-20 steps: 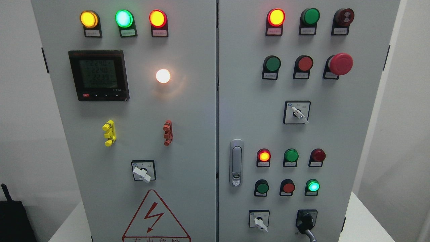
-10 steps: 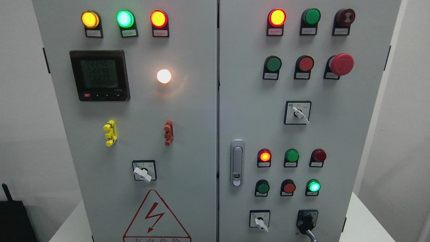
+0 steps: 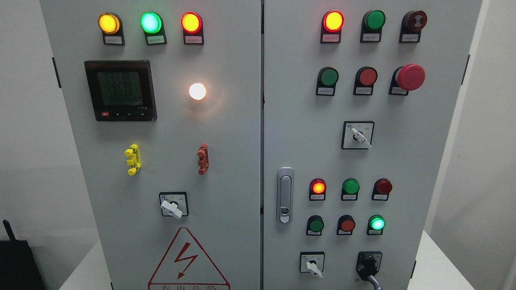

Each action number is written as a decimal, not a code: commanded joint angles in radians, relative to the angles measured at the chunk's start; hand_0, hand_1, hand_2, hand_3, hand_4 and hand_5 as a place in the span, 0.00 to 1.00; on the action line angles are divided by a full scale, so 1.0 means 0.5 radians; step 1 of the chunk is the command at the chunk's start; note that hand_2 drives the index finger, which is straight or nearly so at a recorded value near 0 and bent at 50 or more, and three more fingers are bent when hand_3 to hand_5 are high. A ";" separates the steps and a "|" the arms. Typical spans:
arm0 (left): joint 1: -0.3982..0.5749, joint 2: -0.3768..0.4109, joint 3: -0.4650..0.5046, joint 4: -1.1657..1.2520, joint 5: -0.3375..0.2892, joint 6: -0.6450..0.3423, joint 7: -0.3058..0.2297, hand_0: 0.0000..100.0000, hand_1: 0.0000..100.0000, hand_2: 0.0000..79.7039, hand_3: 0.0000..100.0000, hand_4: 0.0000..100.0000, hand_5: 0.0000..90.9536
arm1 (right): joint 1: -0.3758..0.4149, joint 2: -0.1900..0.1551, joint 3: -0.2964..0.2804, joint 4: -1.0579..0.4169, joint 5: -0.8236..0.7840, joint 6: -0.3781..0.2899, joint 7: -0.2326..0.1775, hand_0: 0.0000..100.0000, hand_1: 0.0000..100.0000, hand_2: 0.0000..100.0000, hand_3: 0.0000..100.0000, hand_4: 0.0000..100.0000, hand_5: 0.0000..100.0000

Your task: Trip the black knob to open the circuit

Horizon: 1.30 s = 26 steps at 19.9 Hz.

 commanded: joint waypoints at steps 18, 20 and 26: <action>0.000 0.000 0.000 0.000 -0.046 -0.001 0.001 0.12 0.39 0.00 0.00 0.00 0.00 | 0.000 0.024 -0.035 0.022 -0.009 0.009 -0.015 0.00 0.00 0.00 1.00 1.00 1.00; 0.000 0.000 0.000 0.000 -0.046 -0.001 0.001 0.12 0.39 0.00 0.00 0.00 0.00 | 0.003 0.027 -0.035 0.016 -0.009 0.009 -0.015 0.00 0.00 0.00 1.00 1.00 1.00; 0.000 0.000 0.000 0.000 -0.046 0.002 0.001 0.12 0.39 0.00 0.00 0.00 0.00 | 0.018 0.036 -0.035 -0.015 -0.015 0.003 -0.057 0.00 0.00 0.00 1.00 1.00 1.00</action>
